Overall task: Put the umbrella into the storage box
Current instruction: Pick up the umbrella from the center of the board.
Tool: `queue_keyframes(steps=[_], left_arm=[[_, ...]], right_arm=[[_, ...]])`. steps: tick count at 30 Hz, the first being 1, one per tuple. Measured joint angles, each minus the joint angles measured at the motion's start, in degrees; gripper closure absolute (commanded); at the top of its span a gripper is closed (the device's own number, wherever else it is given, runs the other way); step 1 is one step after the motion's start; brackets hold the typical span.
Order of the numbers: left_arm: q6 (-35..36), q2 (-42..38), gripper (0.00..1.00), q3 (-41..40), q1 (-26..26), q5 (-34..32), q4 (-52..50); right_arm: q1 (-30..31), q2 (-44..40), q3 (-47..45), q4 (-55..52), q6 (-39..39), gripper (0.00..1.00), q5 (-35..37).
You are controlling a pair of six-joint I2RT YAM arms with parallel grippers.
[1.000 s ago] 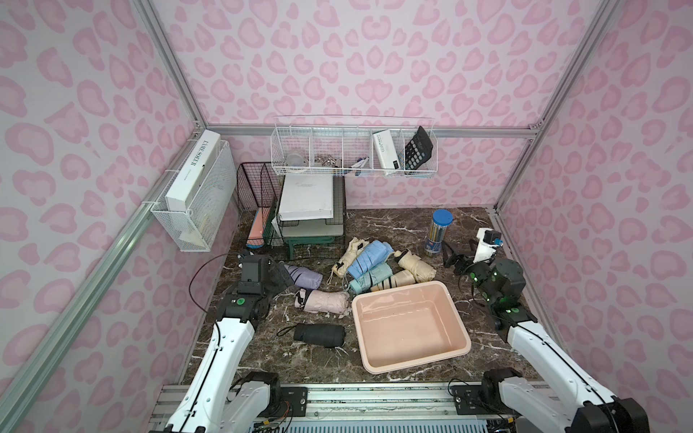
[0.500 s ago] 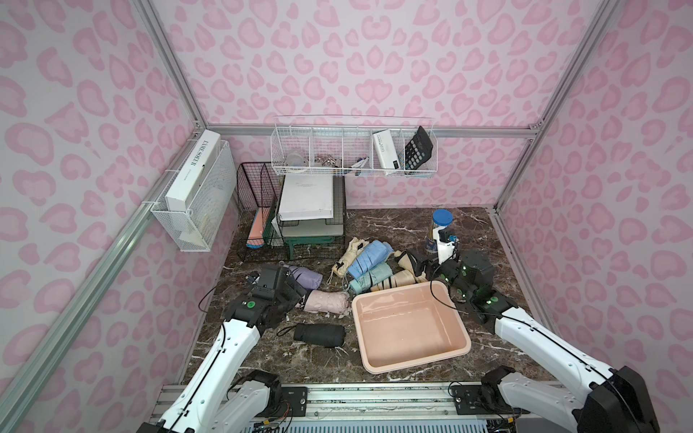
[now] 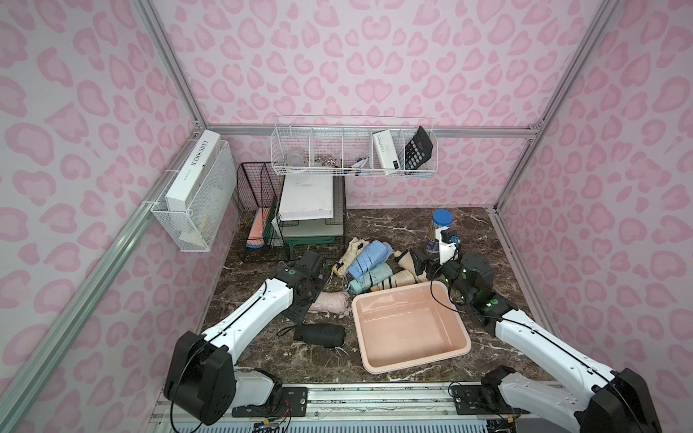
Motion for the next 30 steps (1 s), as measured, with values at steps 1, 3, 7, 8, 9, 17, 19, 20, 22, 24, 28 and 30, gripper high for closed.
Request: queue_keyframes(steps=[1, 3, 7, 8, 9, 17, 19, 20, 22, 24, 28, 30], left_arm=[[-0.1, 1.4, 0.02, 0.1, -0.1, 0.3, 0.9], [-0.4, 4.4, 0.01, 0.7, -0.1, 1.0, 3.0], [-1.4, 8.8, 0.01, 1.5, -0.2, 2.0, 6.3], [-1.6, 9.8, 0.02, 1.6, -0.2, 2.3, 7.2], [-1.6, 10.6, 0.02, 1.6, -0.2, 2.4, 8.0], [-3.0, 15.9, 0.04, 2.4, -0.3, 3.1, 10.7], [-3.4, 16.3, 0.09, 2.2, -0.3, 3.3, 10.7], [-3.8, 16.6, 0.11, 2.0, -0.3, 3.2, 10.4], [-4.6, 17.0, 0.13, 2.0, -0.3, 3.0, 9.9], [-4.9, 17.5, 0.17, 2.2, -0.3, 2.6, 9.2], [-5.6, 18.3, 0.27, 2.5, -0.3, 1.8, 8.9], [-5.9, 18.5, 0.32, 2.5, -0.3, 1.6, 8.8]], right_arm=[[0.0, 0.0, 0.0, 0.0, 0.0, 0.04, 0.0], [0.0, 0.2, 0.0, 0.0, 0.0, 0.03, 0.0], [0.0, 0.3, 0.0, 0.0, 0.0, 0.03, 0.8], [0.0, 0.3, 0.0, 0.0, 0.0, 0.02, 1.0], [0.0, 0.3, 0.0, 0.1, -0.1, 0.02, 1.1], [0.0, 0.2, -1.1, 0.2, -0.6, 0.03, 1.8], [0.0, 0.1, -1.5, 0.2, -0.6, 0.03, 2.1], [0.0, 0.0, -1.7, 0.2, -0.6, 0.03, 2.1], [0.0, -0.1, -1.8, 0.2, -0.6, 0.03, 2.1], [0.0, -0.2, -1.8, 0.2, -0.6, 0.03, 2.1], [0.0, -0.2, -1.8, 0.2, -0.5, 0.04, 2.1], [0.0, -0.4, -1.8, 0.2, -0.5, 0.03, 2.1]])
